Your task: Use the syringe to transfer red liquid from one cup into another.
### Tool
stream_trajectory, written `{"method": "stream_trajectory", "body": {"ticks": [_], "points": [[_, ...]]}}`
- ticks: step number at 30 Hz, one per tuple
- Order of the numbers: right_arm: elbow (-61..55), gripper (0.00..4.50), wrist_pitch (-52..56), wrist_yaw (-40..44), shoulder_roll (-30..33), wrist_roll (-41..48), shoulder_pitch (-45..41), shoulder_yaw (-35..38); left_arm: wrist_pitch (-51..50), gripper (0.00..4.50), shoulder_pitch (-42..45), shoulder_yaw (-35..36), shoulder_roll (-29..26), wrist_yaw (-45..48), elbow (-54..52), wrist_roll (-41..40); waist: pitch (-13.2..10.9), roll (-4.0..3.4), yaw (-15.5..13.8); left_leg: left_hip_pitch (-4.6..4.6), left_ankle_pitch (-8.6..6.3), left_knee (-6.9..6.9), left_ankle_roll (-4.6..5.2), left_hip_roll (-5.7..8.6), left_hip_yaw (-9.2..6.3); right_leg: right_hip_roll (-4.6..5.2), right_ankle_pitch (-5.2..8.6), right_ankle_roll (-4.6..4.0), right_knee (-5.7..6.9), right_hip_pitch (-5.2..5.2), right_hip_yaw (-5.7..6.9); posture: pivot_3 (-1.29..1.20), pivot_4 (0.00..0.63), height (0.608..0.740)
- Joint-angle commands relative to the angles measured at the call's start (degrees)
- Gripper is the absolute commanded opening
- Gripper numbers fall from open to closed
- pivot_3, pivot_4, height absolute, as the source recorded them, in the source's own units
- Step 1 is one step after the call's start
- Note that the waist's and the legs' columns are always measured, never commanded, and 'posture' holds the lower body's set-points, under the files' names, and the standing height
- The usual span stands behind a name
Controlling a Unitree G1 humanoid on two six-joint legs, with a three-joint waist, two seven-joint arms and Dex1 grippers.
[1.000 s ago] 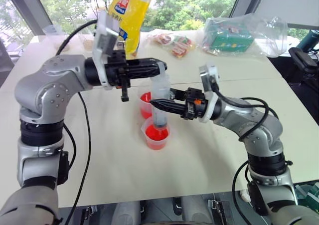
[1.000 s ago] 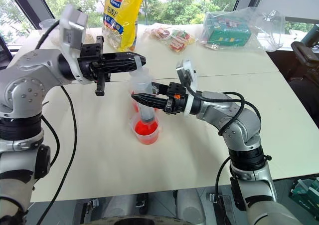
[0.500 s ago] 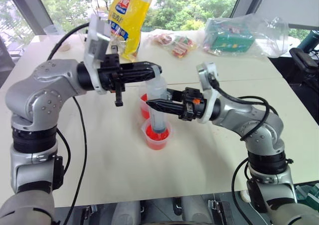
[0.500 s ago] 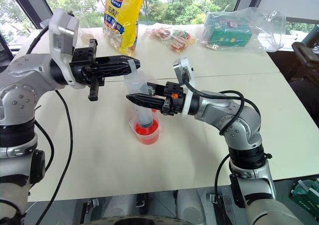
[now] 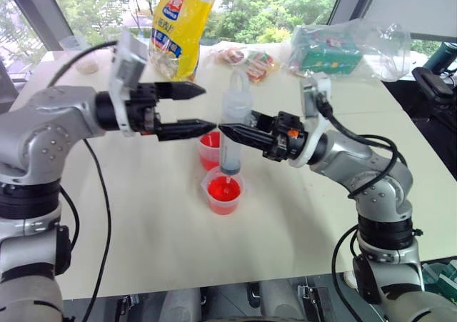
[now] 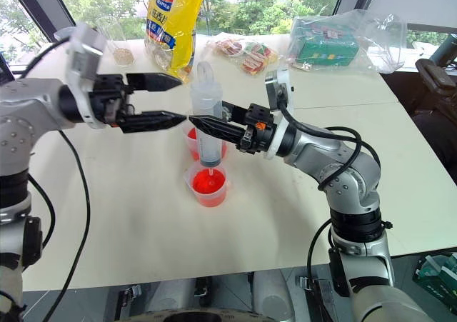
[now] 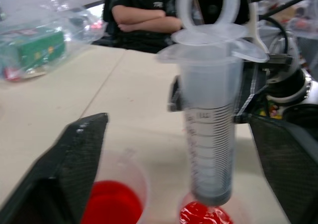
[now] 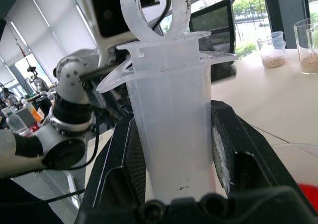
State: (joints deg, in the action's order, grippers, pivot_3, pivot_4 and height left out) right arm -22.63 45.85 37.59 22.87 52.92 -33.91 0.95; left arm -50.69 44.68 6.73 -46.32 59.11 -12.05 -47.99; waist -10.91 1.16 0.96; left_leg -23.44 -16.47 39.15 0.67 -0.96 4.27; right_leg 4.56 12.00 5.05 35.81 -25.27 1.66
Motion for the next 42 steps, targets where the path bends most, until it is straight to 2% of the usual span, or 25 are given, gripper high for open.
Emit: {"method": "stream_trajectory", "body": {"ticks": [1, 6, 10, 14, 17, 19, 22, 25, 27, 33, 40, 42], "points": [[-1.83, 1.43, -1.03, 0.58, 0.10, 0.85, -0.40, 0.91, 0.29, 4.46, -1.32, 4.08, -2.28, -0.11, -0.52, -0.70, 0.00, 0.00, -0.07, 0.00, 0.00, 0.00, 0.00, 0.00, 0.00, 0.00, 0.00, 0.00, 0.00, 0.00, 0.00, 0.00, 0.150, 0.740], [-1.85, 1.43, -0.26, 0.48, 0.45, 1.93, -0.70, 1.31, 0.21, 4.46, -5.41, 6.35, -4.96, -0.09, -1.42, -0.60, 0.00, 0.00, -0.12, 0.00, 0.00, 0.00, 0.00, 0.00, 0.01, 0.02, 0.00, 0.00, 0.00, 0.00, 0.00, 0.00, 0.150, 0.740], [-1.29, 1.43, 2.00, -1.31, 1.12, 4.73, -3.18, 2.93, 1.13, 4.46, -7.22, 6.42, -4.74, -0.78, -2.27, -0.46, 0.00, 0.00, -0.32, 0.00, 0.00, 0.01, 0.00, 0.00, 0.00, 0.03, 0.00, 0.00, -0.01, 0.02, 0.00, 0.00, 0.150, 0.740], [5.05, 1.43, 10.03, -10.82, 3.72, 9.29, -11.90, 7.78, 1.54, 4.46, -8.53, 5.97, -3.14, -1.63, -3.92, -1.05, 0.00, -0.01, -0.18, 0.00, 0.00, 0.02, -0.01, 0.01, 0.02, 0.06, 0.00, -0.01, -0.01, 0.01, -0.01, 0.00, 0.150, 0.740], [15.12, 1.43, 21.40, -20.65, 7.16, 15.36, -19.77, 12.47, 1.77, 4.46, -10.17, 5.68, -2.27, -1.64, -5.66, -1.24, 0.00, -0.01, -0.14, 0.00, 0.01, 0.01, -0.02, 0.00, 0.03, 0.06, 0.03, -0.08, 0.00, 0.01, -0.01, 0.00, 0.150, 0.740], [22.02, 1.43, 29.87, -25.01, 10.34, 15.59, -24.23, 13.43, 1.72, 4.46, -11.44, 5.78, -1.62, -1.78, -6.82, -1.83, 0.01, 0.01, -0.34, 0.00, 0.01, 0.00, -0.02, 0.00, 0.02, 0.09, 0.11, -0.23, 0.00, 0.00, -0.01, 0.00, 0.150, 0.740], [29.10, 1.43, 38.98, -28.41, 13.80, 11.83, -28.00, 12.70, 2.42, 4.46, -13.24, 5.49, -1.09, -2.14, -8.28, -1.68, 0.01, 0.01, -0.22, -0.04, -0.03, -0.04, 0.04, 0.00, 0.07, 0.11, 0.12, -0.24, -0.08, -0.02, -0.04, 0.00, 0.150, 0.740], [31.66, 1.43, 44.34, -27.36, 16.25, 8.50, -28.79, 10.39, 2.68, 4.46, -14.48, 5.27, -0.72, -2.57, -9.36, -1.47, 0.00, -0.01, -0.20, -0.12, -0.06, -0.07, 0.10, 0.00, 0.07, 0.09, 0.11, -0.24, -0.25, -0.04, -0.03, 0.00, 0.150, 0.740], [38.31, 1.43, 46.27, -26.84, 18.01, 3.84, -27.73, 5.97, 2.59, 4.46, -15.94, 5.10, 0.10, -3.44, -10.19, -1.74, 0.01, -0.02, -0.08, -0.14, -0.09, -0.08, 0.16, 0.00, 0.10, 0.08, 0.10, -0.22, -0.33, -0.03, -0.04, 0.00, 0.150, 0.740], [50.40, 1.43, 46.65, -23.71, 16.73, -4.61, -27.32, 1.96, 1.62, 4.46, -18.38, 5.14, 0.86, -5.53, -13.22, -3.07, 0.01, -0.02, -0.10, -0.18, -0.14, -0.06, 0.24, 0.03, 0.15, 0.07, 0.08, -0.18, -0.49, 0.00, -0.09, 0.00, 0.150, 0.740], [52.42, 1.43, 43.98, -18.61, 16.34, -13.24, -26.04, -4.25, 1.27, 4.46, -19.45, 5.47, 0.32, -6.79, -14.71, -3.63, 0.01, -0.02, -0.09, -0.19, -0.14, -0.06, 0.24, 0.02, 0.12, 0.03, -0.01, -0.02, -0.50, -0.01, -0.07, 0.00, 0.150, 0.740], [50.70, 1.43, 42.59, -16.14, 16.82, -15.59, -24.73, -8.99, 1.64, 4.46, -19.71, 5.19, 0.19, -7.34, -15.03, -3.06, 0.01, -0.02, -0.07, -0.19, -0.14, -0.06, 0.24, 0.02, 0.12, 0.03, -0.01, -0.02, -0.50, 0.00, -0.07, 0.00, 0.150, 0.740]]}}
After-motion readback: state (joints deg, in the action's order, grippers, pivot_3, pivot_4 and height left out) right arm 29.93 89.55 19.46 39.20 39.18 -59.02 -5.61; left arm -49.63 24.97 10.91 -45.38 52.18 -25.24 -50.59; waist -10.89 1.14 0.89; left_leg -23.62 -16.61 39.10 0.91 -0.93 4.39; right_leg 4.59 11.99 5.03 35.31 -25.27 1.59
